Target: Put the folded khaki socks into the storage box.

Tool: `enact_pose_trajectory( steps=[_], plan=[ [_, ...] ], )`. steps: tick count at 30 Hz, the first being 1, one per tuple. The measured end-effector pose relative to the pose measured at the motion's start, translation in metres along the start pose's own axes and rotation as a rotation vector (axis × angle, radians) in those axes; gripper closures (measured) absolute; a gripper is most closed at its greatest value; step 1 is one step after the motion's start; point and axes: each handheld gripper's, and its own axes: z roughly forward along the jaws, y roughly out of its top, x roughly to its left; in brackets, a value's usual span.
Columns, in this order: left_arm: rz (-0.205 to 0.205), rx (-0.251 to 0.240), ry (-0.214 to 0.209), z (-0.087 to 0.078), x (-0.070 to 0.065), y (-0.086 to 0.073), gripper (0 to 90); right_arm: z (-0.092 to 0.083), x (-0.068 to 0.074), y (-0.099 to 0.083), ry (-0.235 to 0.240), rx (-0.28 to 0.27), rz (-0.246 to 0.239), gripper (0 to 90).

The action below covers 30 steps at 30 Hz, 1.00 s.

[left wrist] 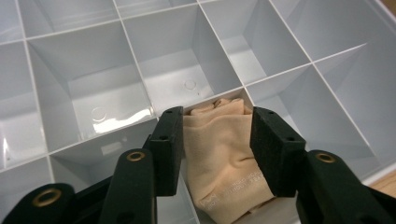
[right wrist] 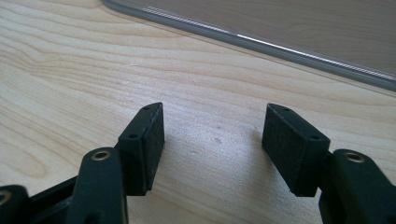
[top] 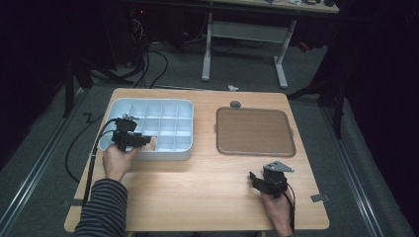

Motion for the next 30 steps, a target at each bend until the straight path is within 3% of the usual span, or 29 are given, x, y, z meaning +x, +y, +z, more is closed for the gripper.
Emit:
enact_pose_trajectory(
  steps=[3, 12, 24, 30],
  plan=[
    [-0.02, -0.044, 0.005, -0.008, 0.003, -0.001, 53.6, 0.0, 0.0, 0.0, 0.0, 0.0, 0.002, 39.2],
    [-0.046, -0.087, 0.004, -0.023, 0.008, -0.009, 51.2, 0.0, 0.0, 0.0, 0.0, 0.0, 0.0, 39.2],
    [-0.053, -0.148, 0.002, -0.045, 0.012, -0.021, 46.4, 0.0, 0.0, 0.0, 0.0, 0.0, 0.0, 39.1],
    [-0.035, -0.161, 0.005, -0.053, 0.009, -0.026, 44.1, 0.0, 0.0, 0.0, 0.0, 0.0, 0.0, 39.1]
  ],
)
